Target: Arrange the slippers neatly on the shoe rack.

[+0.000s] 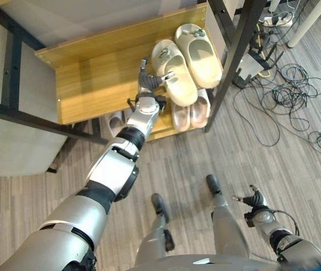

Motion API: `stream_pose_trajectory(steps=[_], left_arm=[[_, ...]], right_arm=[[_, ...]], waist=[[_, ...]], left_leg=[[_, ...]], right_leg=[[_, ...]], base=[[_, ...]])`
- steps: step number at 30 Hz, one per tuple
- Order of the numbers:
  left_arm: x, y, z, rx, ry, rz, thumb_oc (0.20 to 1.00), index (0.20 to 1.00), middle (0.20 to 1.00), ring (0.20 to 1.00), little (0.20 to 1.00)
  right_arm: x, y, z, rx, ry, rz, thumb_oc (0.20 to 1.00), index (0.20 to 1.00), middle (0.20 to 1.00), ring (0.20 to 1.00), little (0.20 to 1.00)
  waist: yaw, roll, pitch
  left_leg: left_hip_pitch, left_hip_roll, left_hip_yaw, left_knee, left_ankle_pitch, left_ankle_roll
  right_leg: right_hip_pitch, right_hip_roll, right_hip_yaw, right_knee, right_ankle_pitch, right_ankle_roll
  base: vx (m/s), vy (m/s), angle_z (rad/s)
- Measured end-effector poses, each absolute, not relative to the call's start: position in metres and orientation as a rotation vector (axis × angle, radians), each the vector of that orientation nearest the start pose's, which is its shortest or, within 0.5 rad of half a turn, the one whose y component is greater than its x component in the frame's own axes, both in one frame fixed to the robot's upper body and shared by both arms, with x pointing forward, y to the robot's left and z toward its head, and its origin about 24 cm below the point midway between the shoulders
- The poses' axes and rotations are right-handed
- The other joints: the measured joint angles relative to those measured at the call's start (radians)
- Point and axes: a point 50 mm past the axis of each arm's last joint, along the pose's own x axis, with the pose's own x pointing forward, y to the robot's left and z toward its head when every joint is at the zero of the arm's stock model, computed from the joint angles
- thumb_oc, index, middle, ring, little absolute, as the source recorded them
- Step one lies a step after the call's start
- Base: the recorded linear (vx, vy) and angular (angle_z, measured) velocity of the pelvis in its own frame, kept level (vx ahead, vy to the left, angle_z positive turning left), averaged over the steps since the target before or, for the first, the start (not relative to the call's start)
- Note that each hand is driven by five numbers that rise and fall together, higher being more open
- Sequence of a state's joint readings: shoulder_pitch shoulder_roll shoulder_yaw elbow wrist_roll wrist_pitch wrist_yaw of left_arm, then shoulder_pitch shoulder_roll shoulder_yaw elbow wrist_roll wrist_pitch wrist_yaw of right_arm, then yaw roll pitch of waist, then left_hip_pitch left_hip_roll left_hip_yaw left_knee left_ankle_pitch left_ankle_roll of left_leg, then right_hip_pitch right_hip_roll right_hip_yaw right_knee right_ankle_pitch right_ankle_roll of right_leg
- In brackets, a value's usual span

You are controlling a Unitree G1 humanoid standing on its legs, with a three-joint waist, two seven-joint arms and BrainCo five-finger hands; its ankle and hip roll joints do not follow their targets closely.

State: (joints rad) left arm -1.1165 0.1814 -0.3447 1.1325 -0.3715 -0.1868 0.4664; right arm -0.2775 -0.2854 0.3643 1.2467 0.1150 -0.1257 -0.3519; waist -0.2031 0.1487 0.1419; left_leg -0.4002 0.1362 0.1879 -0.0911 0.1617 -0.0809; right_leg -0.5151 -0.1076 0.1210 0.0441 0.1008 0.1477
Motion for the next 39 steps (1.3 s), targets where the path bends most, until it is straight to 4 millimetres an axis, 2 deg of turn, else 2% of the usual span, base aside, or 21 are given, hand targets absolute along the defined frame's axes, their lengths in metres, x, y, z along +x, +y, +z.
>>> stream_pose_trajectory(steps=[11,15,18,23,24,27,29,30,33,35,38,39], left_arm=[[0.411,0.125,0.169,0.074,-0.202,0.252,1.000,1.000,1.000,1.000,1.000],[0.409,0.141,0.164,0.093,-0.202,0.284,1.000,1.000,1.000,1.000,1.000],[0.402,0.162,0.159,0.136,-0.231,0.336,1.000,1.000,1.000,1.000,1.000],[0.391,0.192,0.163,0.103,-0.285,0.429,1.000,1.000,1.000,1.000,1.000],[0.388,0.193,0.159,0.105,-0.288,0.435,1.000,1.000,1.000,1.000,1.000],[0.363,0.192,0.126,0.056,-0.275,0.412,1.000,1.000,1.000,1.000,1.000],[0.346,0.190,0.099,0.054,-0.223,0.399,1.000,1.000,1.000,1.000,1.000],[0.326,0.185,0.071,0.068,-0.158,0.366,1.000,1.000,1.000,1.000,1.000],[0.304,0.186,0.037,0.157,-0.061,0.294,1.000,1.000,1.000,1.000,1.000],[0.285,0.194,0.020,0.223,-0.005,0.231,1.000,1.000,1.000,1.000,1.000],[0.273,0.203,0.020,0.311,-0.012,0.159,1.000,1.000,1.000,1.000,1.000],[0.266,0.211,0.022,0.391,-0.028,0.133,1.000,1.000,1.000,1.000,1.000]], right_arm=[[0.204,-0.239,-0.113,-0.551,0.791,-0.232,1.000,1.000,1.000,1.000,1.000],[0.207,-0.241,-0.111,-0.535,0.781,-0.250,1.000,1.000,1.000,1.000,1.000],[0.207,-0.242,-0.110,-0.530,0.777,-0.258,1.000,1.000,1.000,1.000,1.000],[0.202,-0.244,-0.113,-0.529,0.793,-0.256,1.000,1.000,1.000,1.000,1.000],[0.201,-0.243,-0.113,-0.524,0.792,-0.254,1.000,1.000,1.000,1.000,1.000],[0.196,-0.242,-0.115,-0.502,0.795,-0.251,1.000,1.000,1.000,1.000,1.000],[0.196,-0.244,-0.115,-0.486,0.798,-0.269,1.000,1.000,1.000,1.000,1.000],[0.193,-0.247,-0.115,-0.470,0.809,-0.293,1.000,1.000,1.000,1.000,1.000],[0.190,-0.250,-0.117,-0.458,0.828,-0.308,1.000,1.000,1.000,1.000,1.000],[0.187,-0.252,-0.118,-0.451,0.841,-0.316,1.000,1.000,1.000,1.000,1.000],[0.179,-0.253,-0.122,-0.460,0.865,-0.308,1.000,1.000,1.000,1.000,1.000],[0.172,-0.254,-0.125,-0.469,0.888,-0.305,1.000,1.000,1.000,1.000,1.000]], waist=[[0.001,0.001,0.025],[0.002,0.001,0.028],[0.007,0.000,0.031],[0.034,0.001,0.030],[0.042,0.002,0.030],[0.060,0.002,0.029],[0.070,0.000,0.027],[0.085,-0.003,0.025],[0.104,-0.014,0.017],[0.114,-0.030,0.002],[0.120,-0.043,-0.036],[0.135,-0.049,-0.046]], left_leg=[[0.000,0.001,-0.004,0.000,0.001,-0.001],[0.020,0.002,-0.005,0.000,0.001,-0.001],[0.039,0.003,-0.018,0.000,-0.001,-0.002],[0.072,0.005,-0.038,0.000,-0.002,-0.004],[0.081,0.005,-0.046,0.000,-0.002,-0.004],[0.124,0.007,-0.061,0.000,-0.012,-0.009],[0.145,0.009,-0.072,0.000,-0.016,-0.011],[0.167,0.010,-0.076,0.000,-0.020,-0.013],[0.186,0.015,-0.094,0.000,-0.021,-0.014],[0.211,0.015,-0.100,0.000,-0.026,-0.017],[0.214,0.015,-0.116,-0.001,-0.030,-0.019],[0.238,0.015,-0.119,-0.001,-0.033,-0.022]], right_leg=[[0.002,0.001,-0.003,0.001,-0.001,0.001],[0.024,0.001,-0.007,-0.003,-0.002,0.001],[0.055,0.000,-0.020,-0.010,-0.008,0.002],[0.109,-0.002,-0.044,-0.027,-0.005,-0.004],[0.127,-0.002,-0.054,-0.031,-0.007,-0.003],[0.187,-0.003,-0.072,-0.046,-0.014,-0.009],[0.216,-0.002,-0.084,-0.050,-0.020,-0.010],[0.247,-0.002,-0.091,-0.063,-0.021,-0.010],[0.286,0.000,-0.115,-0.073,-0.024,-0.014],[0.322,0.000,-0.124,-0.089,-0.025,-0.017],[0.343,0.000,-0.138,-0.106,-0.027,-0.019],[0.374,0.000,-0.141,-0.124,-0.024,-0.019]], base=[[0.00,0.000,0.00],[0.01,0.002,0.02],[0.03,0.011,0.10],[0.03,0.004,0.11],[0.06,-0.004,0.22],[0.05,-0.002,0.15],[0.04,-0.022,0.14],[0.04,-0.021,0.14],[0.05,-0.019,0.19],[0.05,0.000,0.11],[0.04,-0.002,0.13],[0.05,-0.015,0.06]])
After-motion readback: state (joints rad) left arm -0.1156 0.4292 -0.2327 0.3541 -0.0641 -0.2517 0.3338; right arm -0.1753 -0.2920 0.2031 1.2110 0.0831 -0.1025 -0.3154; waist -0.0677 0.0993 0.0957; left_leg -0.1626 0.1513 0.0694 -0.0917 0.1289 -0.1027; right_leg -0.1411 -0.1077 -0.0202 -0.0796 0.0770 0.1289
